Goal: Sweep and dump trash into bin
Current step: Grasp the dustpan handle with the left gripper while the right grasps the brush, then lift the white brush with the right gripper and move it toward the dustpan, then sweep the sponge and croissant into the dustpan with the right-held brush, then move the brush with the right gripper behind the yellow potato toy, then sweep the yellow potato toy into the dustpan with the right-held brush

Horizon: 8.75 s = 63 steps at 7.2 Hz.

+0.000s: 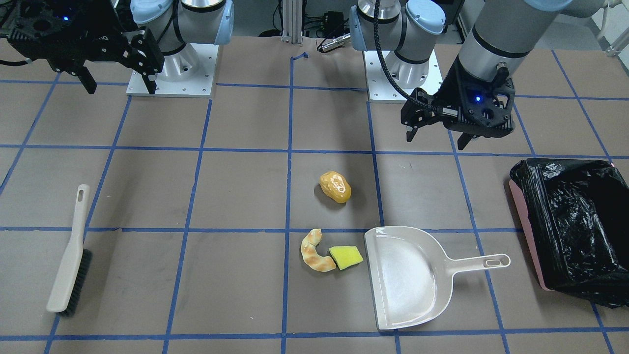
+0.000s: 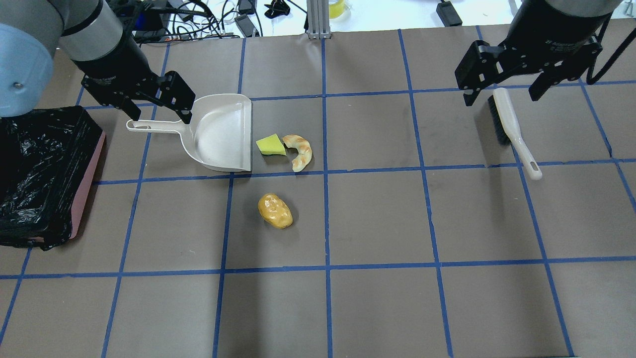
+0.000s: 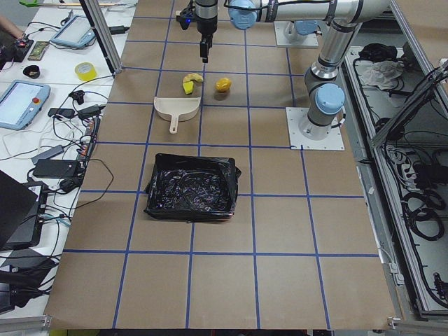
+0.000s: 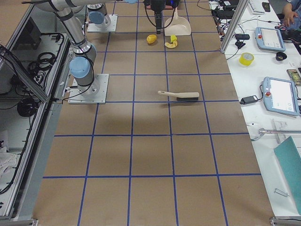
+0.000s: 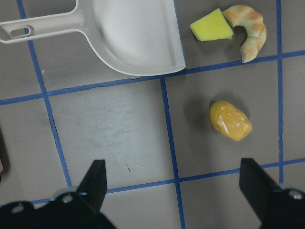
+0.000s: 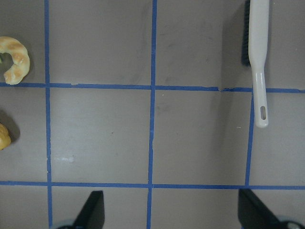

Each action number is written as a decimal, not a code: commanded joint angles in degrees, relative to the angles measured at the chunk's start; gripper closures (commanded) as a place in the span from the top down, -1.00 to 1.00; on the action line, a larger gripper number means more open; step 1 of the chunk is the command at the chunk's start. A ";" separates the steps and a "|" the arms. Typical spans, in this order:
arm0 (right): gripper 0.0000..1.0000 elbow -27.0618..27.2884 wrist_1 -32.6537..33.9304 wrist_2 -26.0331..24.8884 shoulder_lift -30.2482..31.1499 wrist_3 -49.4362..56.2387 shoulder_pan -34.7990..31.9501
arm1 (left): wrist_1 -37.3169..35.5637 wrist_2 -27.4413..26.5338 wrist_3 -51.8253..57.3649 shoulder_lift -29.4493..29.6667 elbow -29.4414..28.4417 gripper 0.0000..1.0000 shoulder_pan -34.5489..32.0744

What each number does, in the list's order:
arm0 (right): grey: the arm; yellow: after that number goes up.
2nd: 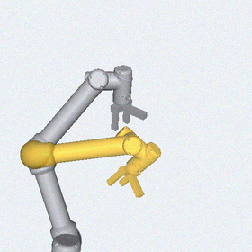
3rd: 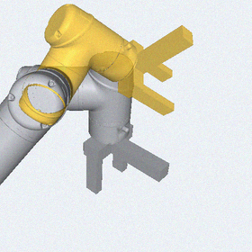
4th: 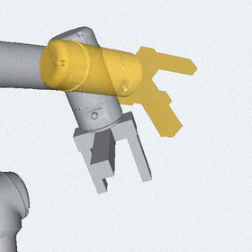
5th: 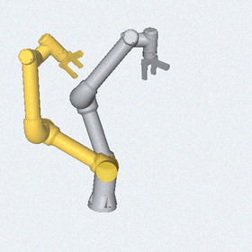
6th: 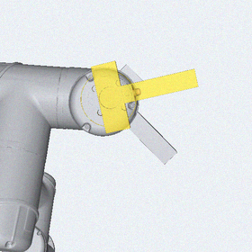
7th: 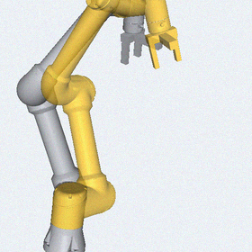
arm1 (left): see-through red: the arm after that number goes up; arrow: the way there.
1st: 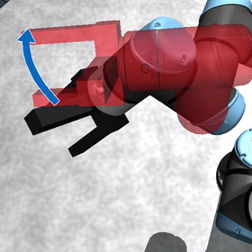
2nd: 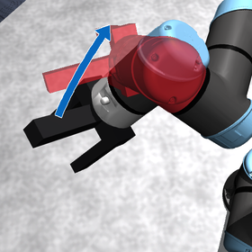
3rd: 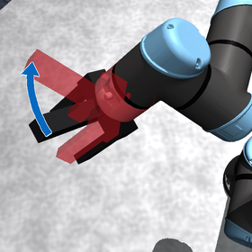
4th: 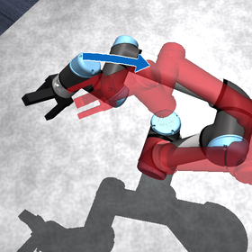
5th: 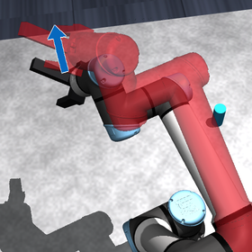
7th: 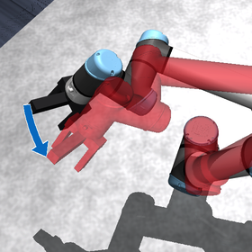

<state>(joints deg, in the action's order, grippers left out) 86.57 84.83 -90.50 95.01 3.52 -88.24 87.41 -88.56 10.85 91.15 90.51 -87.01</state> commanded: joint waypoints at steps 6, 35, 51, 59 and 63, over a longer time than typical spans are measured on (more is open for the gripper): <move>1.00 14.83 19.05 -4.43 -11.01 13.42 13.68 | -12.93 0.05 44.68 9.55 -0.43 0.96 7.63; -1.00 -1.05 15.10 8.49 -33.75 -46.40 -26.45 | -29.13 -6.45 86.80 23.37 5.90 -0.91 10.02; -1.00 -14.05 -4.32 4.19 -34.59 -38.40 -26.19 | -27.99 -9.08 92.95 12.06 19.14 -0.90 10.63; -1.00 11.86 6.21 15.94 -21.18 -49.21 -38.20 | -27.99 -10.49 92.61 5.18 25.77 -0.90 10.81; -1.00 12.13 15.07 16.49 -25.39 -52.65 -40.69 | -27.90 -10.40 91.64 5.79 26.03 -0.90 10.81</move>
<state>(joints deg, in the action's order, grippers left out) 98.62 96.31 -74.12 71.13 -48.91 -128.67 59.43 -98.98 102.94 96.67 116.48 -76.20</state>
